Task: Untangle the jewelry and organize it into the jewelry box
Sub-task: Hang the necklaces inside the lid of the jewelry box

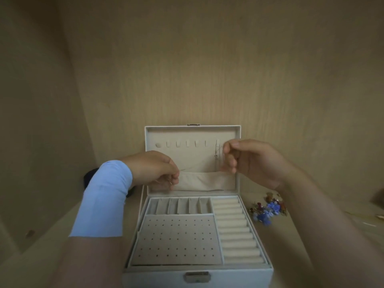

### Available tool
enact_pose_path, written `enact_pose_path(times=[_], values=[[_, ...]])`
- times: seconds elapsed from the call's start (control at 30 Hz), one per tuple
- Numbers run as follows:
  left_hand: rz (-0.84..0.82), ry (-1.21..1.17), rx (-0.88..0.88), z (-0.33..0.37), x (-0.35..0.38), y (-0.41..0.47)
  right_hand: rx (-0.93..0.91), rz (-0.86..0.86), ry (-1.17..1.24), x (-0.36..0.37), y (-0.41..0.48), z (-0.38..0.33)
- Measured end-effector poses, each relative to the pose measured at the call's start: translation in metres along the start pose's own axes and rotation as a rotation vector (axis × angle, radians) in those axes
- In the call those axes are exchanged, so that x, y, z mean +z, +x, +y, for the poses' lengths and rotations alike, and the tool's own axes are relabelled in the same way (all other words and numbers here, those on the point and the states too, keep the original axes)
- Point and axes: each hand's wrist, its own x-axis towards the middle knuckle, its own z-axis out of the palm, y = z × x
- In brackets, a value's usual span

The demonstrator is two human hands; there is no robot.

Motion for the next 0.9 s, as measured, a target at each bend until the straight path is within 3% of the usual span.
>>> enact_pose_path(times=[0.17, 0.23, 0.33, 0.4, 0.43, 0.6, 0.73, 0.9], values=[[-0.087, 0.254, -0.086, 0.007, 0.007, 0.0, 0.015, 0.079, -0.184, 0.026, 0.003, -0.008], [-0.021, 0.308, -0.013, 0.011, 0.011, 0.002, 0.028, 0.094, -0.312, 0.038, 0.002, -0.012], [0.069, -0.12, 0.213, 0.027, 0.026, 0.007, 0.044, 0.101, -0.468, 0.05, 0.004, -0.013], [0.023, -0.43, 0.249, 0.038, 0.036, 0.008, 0.055, 0.129, -0.524, 0.053, 0.004, -0.013], [0.0, -0.458, 0.244, 0.04, 0.039, 0.008, 0.062, 0.147, -0.541, 0.053, 0.003, -0.015], [-0.053, -0.261, 0.195, 0.033, 0.041, 0.01, 0.219, 0.113, -0.572, 0.043, -0.004, -0.022], [0.011, 0.12, 0.219, 0.035, 0.034, 0.006, 0.357, 0.025, -0.638, 0.033, -0.008, -0.019], [0.144, -0.076, 0.343, 0.033, 0.03, 0.007, 0.323, -0.005, -0.603, 0.024, -0.007, -0.012]])
